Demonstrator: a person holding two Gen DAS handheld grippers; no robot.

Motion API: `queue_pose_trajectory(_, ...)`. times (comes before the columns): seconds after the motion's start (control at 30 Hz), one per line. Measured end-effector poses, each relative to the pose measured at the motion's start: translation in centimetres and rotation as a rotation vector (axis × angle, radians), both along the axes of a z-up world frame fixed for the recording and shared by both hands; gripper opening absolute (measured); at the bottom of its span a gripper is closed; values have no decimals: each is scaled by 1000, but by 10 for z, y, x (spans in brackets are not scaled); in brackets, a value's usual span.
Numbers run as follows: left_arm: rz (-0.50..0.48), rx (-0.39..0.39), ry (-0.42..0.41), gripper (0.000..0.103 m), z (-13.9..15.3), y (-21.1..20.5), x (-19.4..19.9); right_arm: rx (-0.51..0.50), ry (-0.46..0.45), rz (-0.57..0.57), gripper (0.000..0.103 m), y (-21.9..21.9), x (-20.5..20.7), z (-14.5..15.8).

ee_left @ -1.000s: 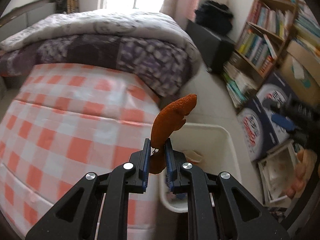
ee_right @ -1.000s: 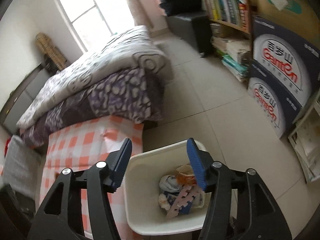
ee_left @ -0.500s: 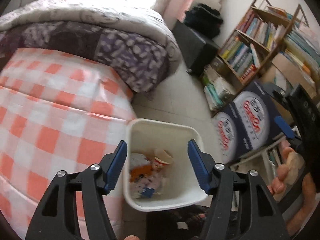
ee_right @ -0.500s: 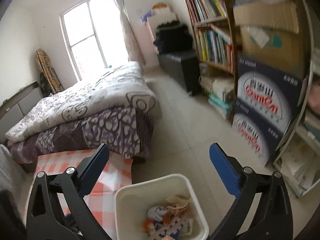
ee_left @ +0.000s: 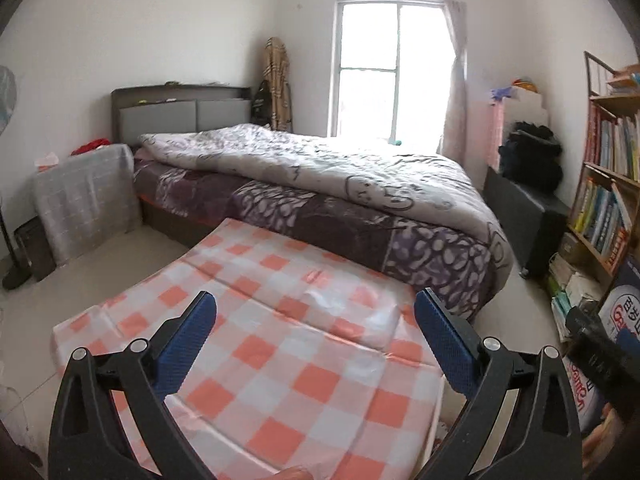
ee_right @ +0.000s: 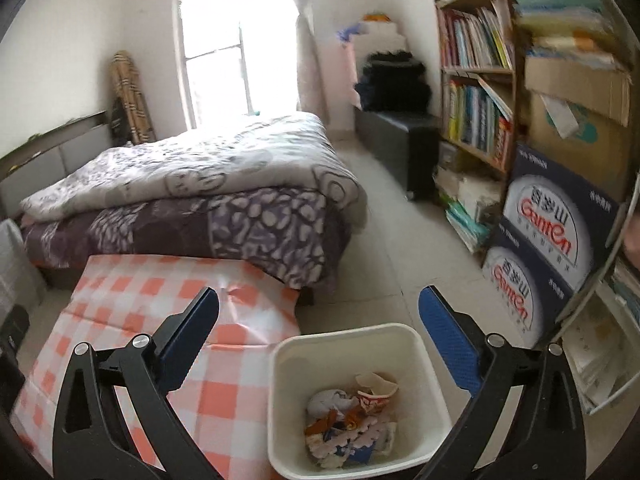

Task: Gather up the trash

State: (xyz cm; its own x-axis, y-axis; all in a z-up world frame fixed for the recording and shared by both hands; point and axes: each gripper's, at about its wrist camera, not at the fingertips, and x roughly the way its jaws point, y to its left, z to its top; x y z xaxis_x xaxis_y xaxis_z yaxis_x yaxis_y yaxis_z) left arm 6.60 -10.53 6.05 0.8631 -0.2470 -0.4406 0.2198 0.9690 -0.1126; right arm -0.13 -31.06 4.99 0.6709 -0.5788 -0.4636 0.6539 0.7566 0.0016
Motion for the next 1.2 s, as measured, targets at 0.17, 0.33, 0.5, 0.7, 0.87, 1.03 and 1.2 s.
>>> queue_pose_trajectory(0.17, 6, 31, 58, 96, -10, 18, 8, -38, -6, 87, 96, 33, 11, -6)
queue_pose_trajectory(0.33, 41, 58, 66, 96, -21, 35, 7, -49, 17, 122, 96, 52, 26, -12)
queue_pose_trajectory(0.5, 80, 63, 75, 96, -24, 49, 11, -57, 4, 160, 96, 68, 34, -14)
queue_pose_trajectory(0.7, 100, 75, 92, 96, -29, 58, 19, -65, 9, 195, 96, 80, 41, -18)
queue_pose_trajectory(0.87, 104, 85, 91, 96, -30, 60, 18, -62, 18, 203, 96, 84, 44, -19)
queue_pose_trajectory(1.03, 105, 86, 90, 96, -30, 60, 19, -60, 19, 202, 96, 84, 45, -19)
queue_pose_trajectory(1.2, 111, 88, 94, 96, -32, 60, 19, -45, 23, 198, 96, 82, 45, -21)
